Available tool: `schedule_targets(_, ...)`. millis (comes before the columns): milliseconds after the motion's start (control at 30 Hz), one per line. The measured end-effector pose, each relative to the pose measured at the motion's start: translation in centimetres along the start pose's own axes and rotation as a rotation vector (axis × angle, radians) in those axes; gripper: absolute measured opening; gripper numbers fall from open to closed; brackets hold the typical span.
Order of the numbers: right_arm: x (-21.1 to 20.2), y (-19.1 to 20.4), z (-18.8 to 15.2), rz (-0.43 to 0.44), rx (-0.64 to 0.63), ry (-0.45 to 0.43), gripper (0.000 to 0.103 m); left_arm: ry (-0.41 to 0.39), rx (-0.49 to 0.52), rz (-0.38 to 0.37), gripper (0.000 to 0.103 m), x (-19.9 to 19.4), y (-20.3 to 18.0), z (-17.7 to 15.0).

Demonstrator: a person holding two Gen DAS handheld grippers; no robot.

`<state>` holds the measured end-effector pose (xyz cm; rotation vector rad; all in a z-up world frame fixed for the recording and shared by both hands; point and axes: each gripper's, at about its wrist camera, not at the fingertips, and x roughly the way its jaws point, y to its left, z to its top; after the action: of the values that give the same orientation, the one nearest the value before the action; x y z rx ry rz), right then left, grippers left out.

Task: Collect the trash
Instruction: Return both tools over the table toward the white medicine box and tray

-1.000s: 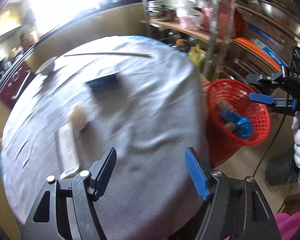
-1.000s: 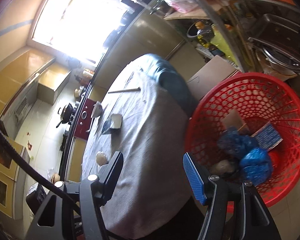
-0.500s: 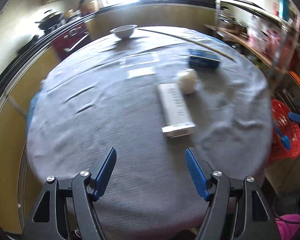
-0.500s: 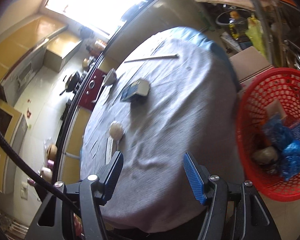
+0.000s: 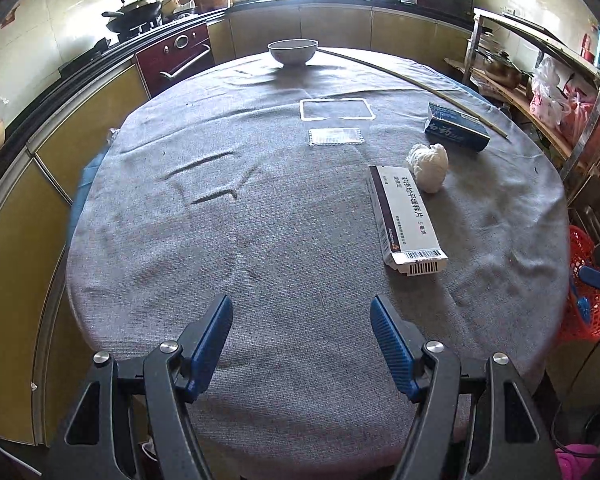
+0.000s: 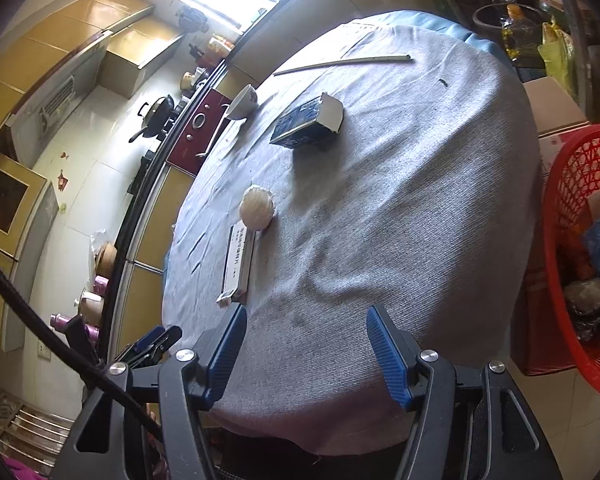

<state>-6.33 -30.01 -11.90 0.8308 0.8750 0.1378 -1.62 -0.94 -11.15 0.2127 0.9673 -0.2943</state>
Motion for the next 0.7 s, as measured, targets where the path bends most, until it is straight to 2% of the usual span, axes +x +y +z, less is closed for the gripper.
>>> schedule_targets(200,0.7,0.4,0.7,0.034,0.0,0.022,0.066,0.006,-0.004,0.024,0.072,0.3,0.2,0.5)
schedule_targets(333,2.9,3.6,1.9,0.045,-0.079,0.063,0.066,-0.017,-0.027,0.061,0.072,-0.1,1.6,1.1)
schedule_targets(467,6.6,8.3,2.4,0.022,-0.2,0.131,0.066,-0.033,-0.071,0.099,0.072,-0.6,3.9,1.2)
schedule_targets(533,9.2,10.6,2.6,-0.018,-0.248,0.158,0.066,-0.032,-0.09,0.119,0.072,-0.6,5.3,0.8)
schedule_targets(700,14.8,13.5,2.6,-0.081,-0.273,0.229,0.066,-0.026,-0.122,0.147,0.072,-0.8,7.8,-0.6)
